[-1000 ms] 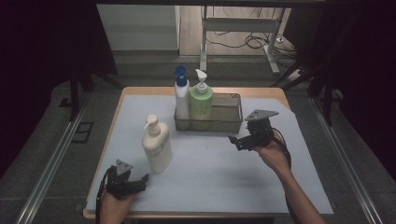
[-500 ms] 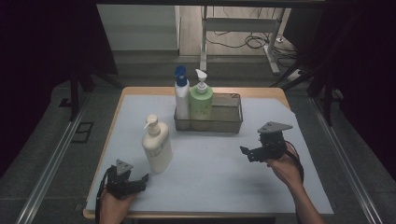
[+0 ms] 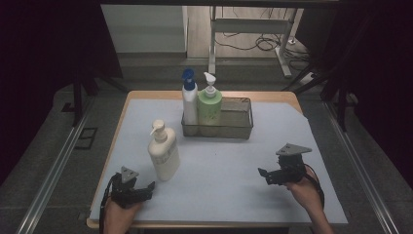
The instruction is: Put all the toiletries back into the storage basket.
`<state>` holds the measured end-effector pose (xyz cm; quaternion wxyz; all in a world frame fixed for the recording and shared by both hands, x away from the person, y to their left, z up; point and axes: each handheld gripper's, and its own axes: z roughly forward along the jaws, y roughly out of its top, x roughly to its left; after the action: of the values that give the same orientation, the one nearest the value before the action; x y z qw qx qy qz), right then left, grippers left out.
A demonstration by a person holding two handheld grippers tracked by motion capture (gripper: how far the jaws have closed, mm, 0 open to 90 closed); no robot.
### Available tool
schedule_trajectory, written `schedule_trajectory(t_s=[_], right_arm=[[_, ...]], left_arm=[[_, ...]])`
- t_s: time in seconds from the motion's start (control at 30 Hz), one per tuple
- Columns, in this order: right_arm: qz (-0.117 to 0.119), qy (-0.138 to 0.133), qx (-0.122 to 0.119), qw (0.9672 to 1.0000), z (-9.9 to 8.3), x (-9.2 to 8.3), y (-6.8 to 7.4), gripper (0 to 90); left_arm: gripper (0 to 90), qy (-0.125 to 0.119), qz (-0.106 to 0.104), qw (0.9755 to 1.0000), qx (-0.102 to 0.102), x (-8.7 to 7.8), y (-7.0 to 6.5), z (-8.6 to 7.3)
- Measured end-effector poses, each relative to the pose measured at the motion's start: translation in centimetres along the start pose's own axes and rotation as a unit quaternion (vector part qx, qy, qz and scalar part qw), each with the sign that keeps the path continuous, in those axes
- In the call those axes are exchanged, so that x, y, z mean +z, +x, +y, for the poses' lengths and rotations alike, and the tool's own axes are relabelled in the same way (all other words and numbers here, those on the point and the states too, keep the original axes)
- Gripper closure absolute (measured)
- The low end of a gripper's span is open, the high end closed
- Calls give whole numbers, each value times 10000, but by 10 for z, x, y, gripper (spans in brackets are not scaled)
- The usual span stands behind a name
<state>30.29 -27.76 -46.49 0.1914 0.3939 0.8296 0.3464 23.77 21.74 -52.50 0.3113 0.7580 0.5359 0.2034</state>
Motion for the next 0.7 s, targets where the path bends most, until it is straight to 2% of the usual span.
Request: schedule_trajectory(t_s=[0.2,0.37,0.53,0.57,0.63,0.7], right_arm=[[67,73,181,9998,-22,12,0,0],[96,257,310,9991,-36,22,-4,0],[10,395,358,9986,-47,30,-3,0],[6,309,353,9989,-49,30,-3,0],[8,308,364,9989,-49,30,-3,0],[-12,300,341,9990,-49,30,-3,0]], left_arm=[[129,3,3,10000,0,0,0,0],[131,3,-11,10000,6,0,0,0],[141,18,-38,10000,41,-1,1,1],[145,25,-44,10000,52,-1,1,1],[163,27,-64,9999,78,-2,2,2],[245,14,-140,9998,145,-4,3,3]])
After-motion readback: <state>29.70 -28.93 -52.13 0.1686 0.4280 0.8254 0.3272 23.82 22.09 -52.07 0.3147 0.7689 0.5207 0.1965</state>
